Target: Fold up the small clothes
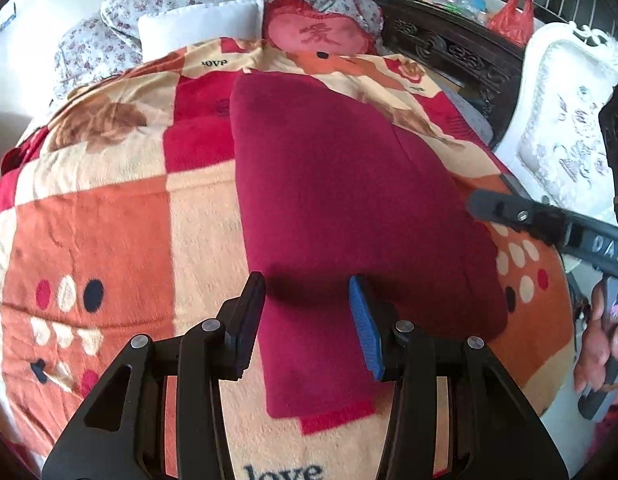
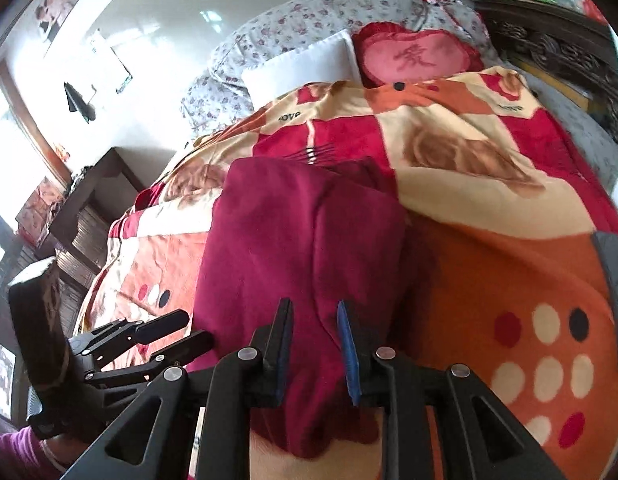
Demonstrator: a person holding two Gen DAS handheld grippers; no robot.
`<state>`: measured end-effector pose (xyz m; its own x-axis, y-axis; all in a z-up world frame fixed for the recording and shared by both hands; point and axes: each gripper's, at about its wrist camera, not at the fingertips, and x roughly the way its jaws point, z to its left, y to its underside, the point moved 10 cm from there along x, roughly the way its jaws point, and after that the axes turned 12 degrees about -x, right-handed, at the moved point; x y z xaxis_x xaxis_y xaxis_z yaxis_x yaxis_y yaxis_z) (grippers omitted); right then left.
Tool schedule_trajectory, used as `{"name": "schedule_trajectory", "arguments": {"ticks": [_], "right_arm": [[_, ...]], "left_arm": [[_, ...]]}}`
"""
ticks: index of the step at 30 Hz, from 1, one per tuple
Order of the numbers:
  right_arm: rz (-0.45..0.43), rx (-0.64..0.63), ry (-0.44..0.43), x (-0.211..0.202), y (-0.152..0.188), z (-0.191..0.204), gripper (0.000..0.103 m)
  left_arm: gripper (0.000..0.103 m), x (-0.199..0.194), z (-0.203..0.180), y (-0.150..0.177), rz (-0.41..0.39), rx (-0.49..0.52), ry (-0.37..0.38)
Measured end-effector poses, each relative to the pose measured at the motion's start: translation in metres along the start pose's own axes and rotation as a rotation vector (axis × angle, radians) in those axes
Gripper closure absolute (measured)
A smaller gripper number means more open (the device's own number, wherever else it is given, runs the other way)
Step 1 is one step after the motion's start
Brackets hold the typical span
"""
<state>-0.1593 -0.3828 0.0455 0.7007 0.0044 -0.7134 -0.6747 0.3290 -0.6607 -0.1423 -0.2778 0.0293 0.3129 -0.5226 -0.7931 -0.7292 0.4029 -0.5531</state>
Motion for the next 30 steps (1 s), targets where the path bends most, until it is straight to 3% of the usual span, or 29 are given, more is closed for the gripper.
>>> {"name": "schedule_trajectory", "arguments": {"ticks": [4, 6, 11, 21, 22, 24, 25, 26, 30], "right_arm": [[0.029, -0.006, 0.048, 0.03, -0.001, -0.009, 0.082], [0.048, -0.001, 0.067, 0.041, 0.005, -0.019, 0.082], [0.042, 0.011, 0.078, 0.051, 0.011, -0.035, 0.082], [0.026, 0.061, 0.05, 0.036, 0.012, -0.031, 0.081], [0.021, 0.065, 0.046, 0.033, 0.011, -0.03, 0.079], [0.009, 0.079, 0.041, 0.026, 0.012, -0.028, 0.063], [0.003, 0.087, 0.043, 0.023, 0.013, -0.029, 0.048], [-0.003, 0.096, 0.052, 0.02, 0.014, -0.031, 0.04], [-0.007, 0.126, 0.061, 0.018, 0.021, -0.043, 0.038]], "left_arm": [[0.057, 0.012, 0.0, -0.008, -0.008, -0.001, -0.026], [0.046, 0.018, 0.001, -0.01, -0.013, 0.0, -0.042], [0.042, 0.028, -0.001, -0.012, -0.014, -0.003, -0.039], [0.04, 0.029, 0.001, -0.013, -0.01, -0.019, -0.032], [0.04, 0.028, 0.001, -0.013, -0.007, -0.022, -0.03], [0.04, 0.024, 0.003, -0.014, 0.0, -0.028, -0.019], [0.04, 0.021, 0.004, -0.015, 0.0, -0.038, -0.008], [0.04, 0.018, 0.006, -0.016, -0.004, -0.05, 0.007], [0.04, 0.01, 0.017, -0.02, -0.014, -0.111, 0.066]]}}
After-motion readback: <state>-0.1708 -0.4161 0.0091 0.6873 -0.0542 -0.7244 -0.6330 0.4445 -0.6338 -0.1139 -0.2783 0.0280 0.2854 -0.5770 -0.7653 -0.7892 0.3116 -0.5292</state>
